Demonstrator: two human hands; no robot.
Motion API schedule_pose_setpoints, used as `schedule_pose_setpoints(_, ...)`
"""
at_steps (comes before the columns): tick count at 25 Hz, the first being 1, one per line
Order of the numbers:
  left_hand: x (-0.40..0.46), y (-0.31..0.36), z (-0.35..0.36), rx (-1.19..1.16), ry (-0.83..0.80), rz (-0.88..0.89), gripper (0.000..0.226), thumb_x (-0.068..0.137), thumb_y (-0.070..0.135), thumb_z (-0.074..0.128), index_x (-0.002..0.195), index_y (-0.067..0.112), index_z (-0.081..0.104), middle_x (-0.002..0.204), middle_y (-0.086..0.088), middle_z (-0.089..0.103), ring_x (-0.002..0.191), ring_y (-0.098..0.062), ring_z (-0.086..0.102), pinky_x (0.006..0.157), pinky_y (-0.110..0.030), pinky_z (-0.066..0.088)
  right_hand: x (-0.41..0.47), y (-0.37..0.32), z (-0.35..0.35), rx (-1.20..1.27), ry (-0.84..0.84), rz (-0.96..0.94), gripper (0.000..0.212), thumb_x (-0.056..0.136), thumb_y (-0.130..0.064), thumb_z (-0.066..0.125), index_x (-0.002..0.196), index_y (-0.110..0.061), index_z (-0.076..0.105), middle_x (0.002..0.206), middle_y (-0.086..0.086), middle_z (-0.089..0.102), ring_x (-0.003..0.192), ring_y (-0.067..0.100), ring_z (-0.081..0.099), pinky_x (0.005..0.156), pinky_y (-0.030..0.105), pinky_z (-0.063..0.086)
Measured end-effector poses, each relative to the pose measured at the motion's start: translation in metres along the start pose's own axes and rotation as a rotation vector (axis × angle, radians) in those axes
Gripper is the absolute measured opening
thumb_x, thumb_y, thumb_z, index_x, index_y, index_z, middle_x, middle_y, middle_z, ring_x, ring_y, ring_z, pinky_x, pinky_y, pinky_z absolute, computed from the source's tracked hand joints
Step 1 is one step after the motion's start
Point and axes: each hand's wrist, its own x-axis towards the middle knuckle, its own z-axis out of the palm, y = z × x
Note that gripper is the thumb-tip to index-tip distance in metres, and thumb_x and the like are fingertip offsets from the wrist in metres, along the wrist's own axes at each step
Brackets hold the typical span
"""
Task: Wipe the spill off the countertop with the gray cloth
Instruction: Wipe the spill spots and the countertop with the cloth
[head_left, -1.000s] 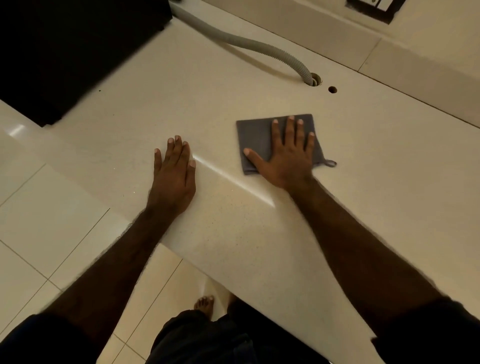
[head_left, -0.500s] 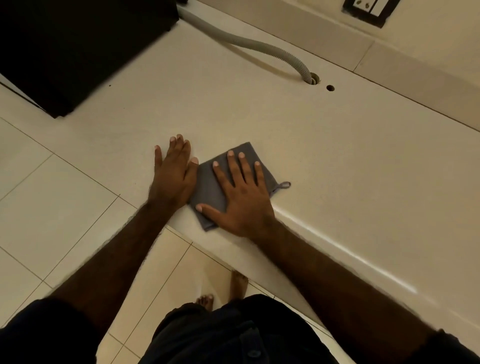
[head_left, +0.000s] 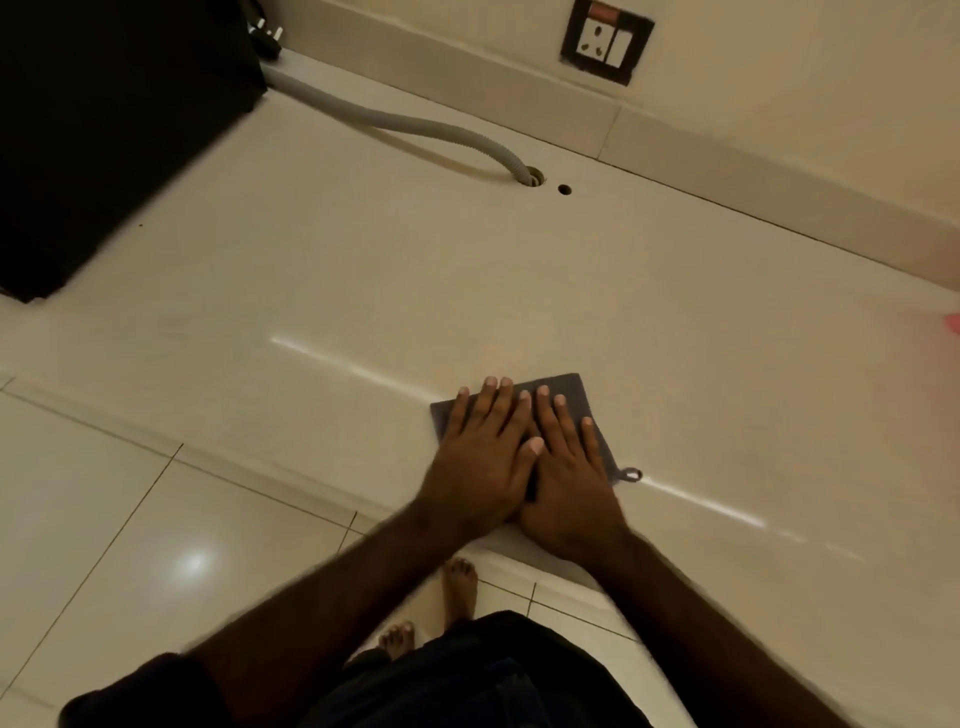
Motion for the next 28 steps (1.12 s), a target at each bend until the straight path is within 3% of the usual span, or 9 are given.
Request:
schedule_pose_setpoints(5, -0.01, 0.004, 0.012, 0.197, -0.003, -0.038, 0.075, 0.105, 0.051, 0.004, 0.165, 0.006, 0.005, 0.174, -0.018, -0.001, 0.161, -0.033, -0.01, 0.128, -0.06, -0.004, -0.021, 0.028, -0.003, 0.032, 0.038, -0.055, 0.068, 0.112, -0.051, 0.015, 0.17, -0.022, -0.005, 0.178, -0.004, -0.015, 0.166, 0.012, -0.019, 0.138, 0.044, -0.001)
schedule_pose_setpoints(10, -0.008, 0.003, 0.022, 0.229, 0.032, -0.015, 0.075, 0.106, 0.049, 0.012, 0.164, 0.003, 0.007, 0.173, -0.022, 0.001, 0.162, -0.035, -0.003, 0.127, -0.063, 0.003, -0.024, 0.029, 0.008, 0.005, 0.098, -0.04, 0.067, 0.113, -0.051, 0.01, 0.173, -0.019, 0.005, 0.182, -0.002, -0.005, 0.168, 0.013, -0.011, 0.138, 0.045, 0.003)
schedule_pose_setpoints(15, 0.026, 0.026, 0.029, 0.221, -0.001, 0.23, 0.072, 0.106, 0.047, 0.018, 0.165, 0.005, 0.013, 0.173, -0.02, 0.007, 0.162, -0.034, 0.001, 0.127, -0.063, 0.007, -0.048, 0.054, 0.012, 0.04, 0.18, 0.153, 0.071, 0.11, -0.054, 0.006, 0.173, -0.021, 0.006, 0.182, -0.002, -0.001, 0.168, 0.012, -0.009, 0.138, 0.046, 0.001)
schedule_pose_setpoints(24, 0.085, 0.142, 0.069, 0.206, -0.154, 0.592, 0.073, 0.105, 0.05, 0.009, 0.166, 0.008, 0.005, 0.174, -0.016, -0.003, 0.162, -0.029, -0.009, 0.128, -0.06, 0.002, -0.122, 0.135, 0.016, 0.111, 0.249, 0.529, 0.075, 0.107, -0.056, 0.003, 0.173, -0.02, 0.004, 0.181, -0.003, -0.005, 0.168, 0.012, -0.01, 0.138, 0.048, 0.001)
schedule_pose_setpoints(28, 0.118, 0.171, 0.078, 0.241, -0.208, 0.702, 0.073, 0.105, 0.051, 0.007, 0.166, 0.009, 0.002, 0.175, -0.014, -0.006, 0.162, -0.028, -0.011, 0.128, -0.059, -0.001, -0.122, 0.161, 0.013, 0.15, 0.257, 0.64, 0.085, 0.102, -0.07, -0.009, 0.173, -0.022, -0.002, 0.181, -0.004, -0.01, 0.167, 0.011, -0.017, 0.138, 0.047, -0.003)
